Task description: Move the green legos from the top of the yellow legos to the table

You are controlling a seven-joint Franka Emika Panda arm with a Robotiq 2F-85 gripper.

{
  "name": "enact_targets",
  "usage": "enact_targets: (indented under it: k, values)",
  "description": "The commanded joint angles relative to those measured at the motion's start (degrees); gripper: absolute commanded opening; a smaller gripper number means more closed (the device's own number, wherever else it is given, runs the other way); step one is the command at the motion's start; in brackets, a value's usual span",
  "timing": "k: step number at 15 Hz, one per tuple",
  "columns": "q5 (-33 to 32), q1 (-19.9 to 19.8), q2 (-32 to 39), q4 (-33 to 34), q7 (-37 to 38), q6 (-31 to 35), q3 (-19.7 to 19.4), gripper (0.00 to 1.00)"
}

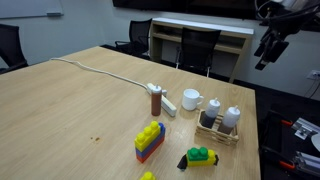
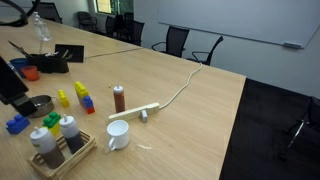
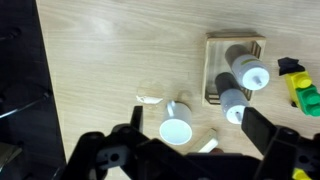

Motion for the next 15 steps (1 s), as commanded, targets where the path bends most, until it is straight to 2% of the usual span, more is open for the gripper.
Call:
enact_targets:
  k: [1,4,8,9,11,15]
  values:
    - [1.38,3.78,4.92,0.05,0.31,8.33,4.4,1.0]
    - [0.41,8.05,10.63,0.01,1.57,16.73,10.11,1.0]
    - [-1.64,10.28,18.04,-0.07,2.95,28.6,15.48,1.0]
    - [-0.03,10.82,15.6,-0.08,3.11,23.89,14.68,1.0]
    - [-0.48,10.93,17.95,-0.01,3.1,27.14,15.37,1.0]
    - [-0.51,10.87,18.07,0.04,3.05,27.59,15.28,1.0]
